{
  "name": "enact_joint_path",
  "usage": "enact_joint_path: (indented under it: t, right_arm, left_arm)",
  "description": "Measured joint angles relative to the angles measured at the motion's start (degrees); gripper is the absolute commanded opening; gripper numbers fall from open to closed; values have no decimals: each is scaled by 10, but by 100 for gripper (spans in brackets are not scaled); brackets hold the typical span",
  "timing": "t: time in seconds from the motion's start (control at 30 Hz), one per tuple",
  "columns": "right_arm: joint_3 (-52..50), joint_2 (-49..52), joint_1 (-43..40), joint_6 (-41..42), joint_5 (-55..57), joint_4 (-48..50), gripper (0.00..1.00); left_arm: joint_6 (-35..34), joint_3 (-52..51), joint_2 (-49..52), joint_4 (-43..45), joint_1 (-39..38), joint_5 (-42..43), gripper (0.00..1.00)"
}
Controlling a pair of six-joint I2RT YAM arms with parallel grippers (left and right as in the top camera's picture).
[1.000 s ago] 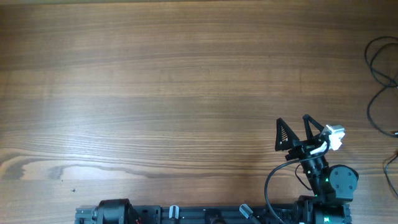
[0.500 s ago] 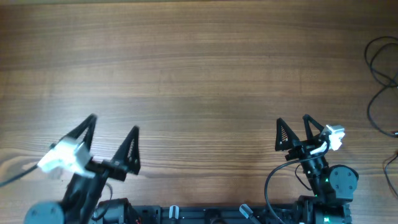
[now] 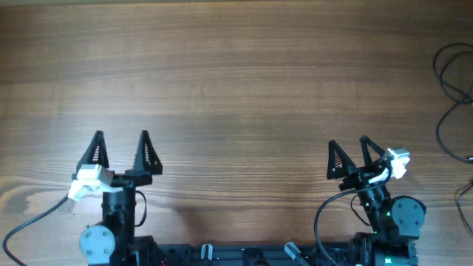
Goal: Untangle cables
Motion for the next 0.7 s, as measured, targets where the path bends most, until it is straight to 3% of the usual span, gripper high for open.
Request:
enact_joint_path:
  t: [0.23,0.4,0.5,0.7]
  right_arm:
    - [0,0,0,0,0,0,100]
    - [0,0,0,0,0,0,100]
    - [0,0,0,0,0,0,100]
    - [0,0,0,0,0,0,100]
  left_arm:
    - [-11,-65,-2,-1,0,-40,100]
    - [43,-82,-2,-43,0,-23,100]
    - [64,-83,-2,-118,0,-21,100]
    - [86,-83,-2,-119,0,-21,100]
